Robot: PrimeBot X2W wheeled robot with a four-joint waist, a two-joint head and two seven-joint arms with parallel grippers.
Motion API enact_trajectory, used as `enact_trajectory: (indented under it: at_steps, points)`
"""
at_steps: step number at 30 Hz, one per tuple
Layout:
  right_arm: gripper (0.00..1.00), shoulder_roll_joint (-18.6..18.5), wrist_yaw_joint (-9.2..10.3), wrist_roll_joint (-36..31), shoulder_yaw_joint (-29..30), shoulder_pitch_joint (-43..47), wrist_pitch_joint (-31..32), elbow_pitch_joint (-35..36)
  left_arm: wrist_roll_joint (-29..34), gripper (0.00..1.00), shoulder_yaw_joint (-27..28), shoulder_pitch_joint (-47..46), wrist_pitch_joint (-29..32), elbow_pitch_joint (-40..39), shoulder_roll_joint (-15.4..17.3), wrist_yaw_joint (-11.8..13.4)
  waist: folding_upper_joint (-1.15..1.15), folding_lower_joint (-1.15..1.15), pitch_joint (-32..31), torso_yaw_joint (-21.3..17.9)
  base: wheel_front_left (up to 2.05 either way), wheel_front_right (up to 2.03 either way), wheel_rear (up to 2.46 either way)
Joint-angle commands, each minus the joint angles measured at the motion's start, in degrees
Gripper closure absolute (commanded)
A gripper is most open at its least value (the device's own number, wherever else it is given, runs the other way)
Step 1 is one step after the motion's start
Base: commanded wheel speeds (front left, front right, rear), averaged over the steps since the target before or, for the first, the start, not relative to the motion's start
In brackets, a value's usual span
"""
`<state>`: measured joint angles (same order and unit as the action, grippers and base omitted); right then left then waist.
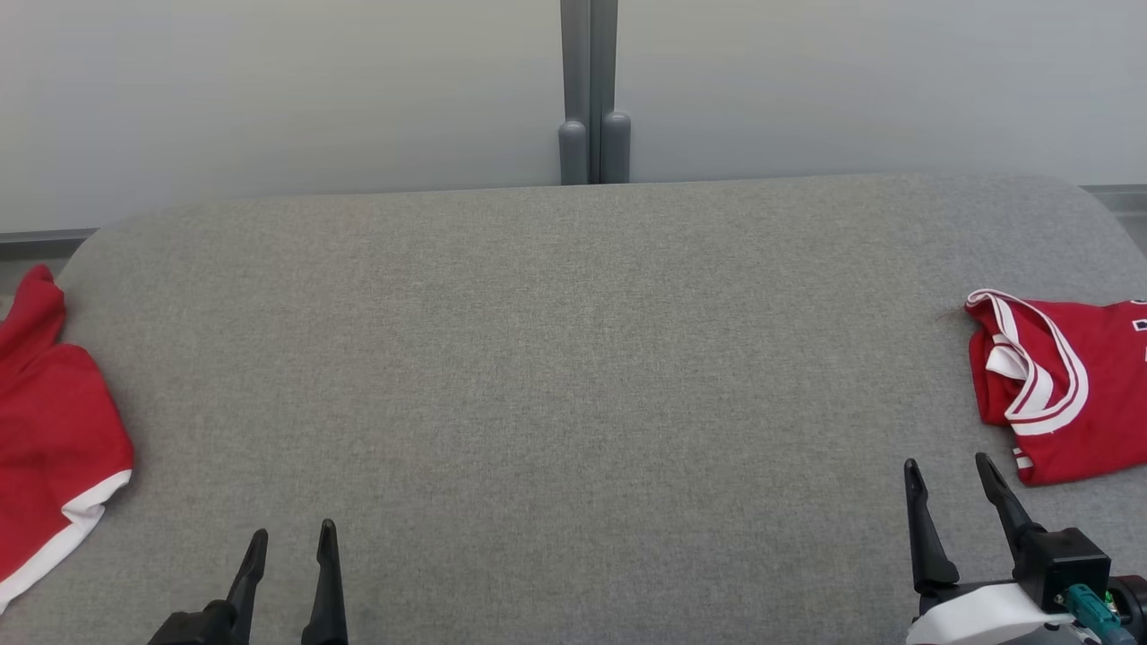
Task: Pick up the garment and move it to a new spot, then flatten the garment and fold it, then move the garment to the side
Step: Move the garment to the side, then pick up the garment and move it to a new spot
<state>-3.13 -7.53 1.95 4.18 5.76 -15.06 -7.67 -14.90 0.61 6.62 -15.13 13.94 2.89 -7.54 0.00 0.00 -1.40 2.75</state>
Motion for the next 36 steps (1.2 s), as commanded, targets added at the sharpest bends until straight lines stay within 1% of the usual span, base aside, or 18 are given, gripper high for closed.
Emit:
enact_trajectory:
  at_steps: [1,17,24,27,30,36]
  points:
    - [0.0,0.0,0.08,-0.3,0.0,0.8,-0.1,0.2,0.3,0.0,-0.4,0.2,0.0,0.1,0.1,0.1,0.0,0.0,-0.1,-0.1,0.0,0.0,0.0]
    - [0.0,0.2,0.08,0.6,-0.1,1.7,-0.1,-0.6,0.0,0.0,-1.6,-0.4,0.0,0.3,0.1,0.1,0.0,0.0,-0.4,0.1,0.0,0.0,0.0]
    - [0.0,0.2,0.08,0.9,0.3,2.0,-0.1,-0.5,0.3,0.0,-1.9,-0.7,0.0,0.4,0.1,0.1,0.0,0.0,-0.4,1.3,0.0,0.0,0.0]
    - [0.0,0.2,0.08,1.1,0.4,2.1,-0.1,-0.4,0.4,0.0,-1.6,-1.0,0.0,0.2,0.1,0.1,0.0,0.0,-0.4,3.1,0.0,0.0,0.0]
    - [0.0,0.2,0.08,1.2,0.3,2.3,-0.1,-0.7,0.6,0.0,-1.7,-1.1,0.0,0.3,0.1,0.1,0.0,0.0,-0.7,6.4,0.0,0.0,0.0]
    - [0.0,0.2,0.08,1.5,-0.3,2.9,-0.1,-1.2,1.0,0.0,-1.3,-0.3,0.0,0.5,0.3,0.1,0.0,0.0,-2.0,16.2,0.0,0.0,0.0]
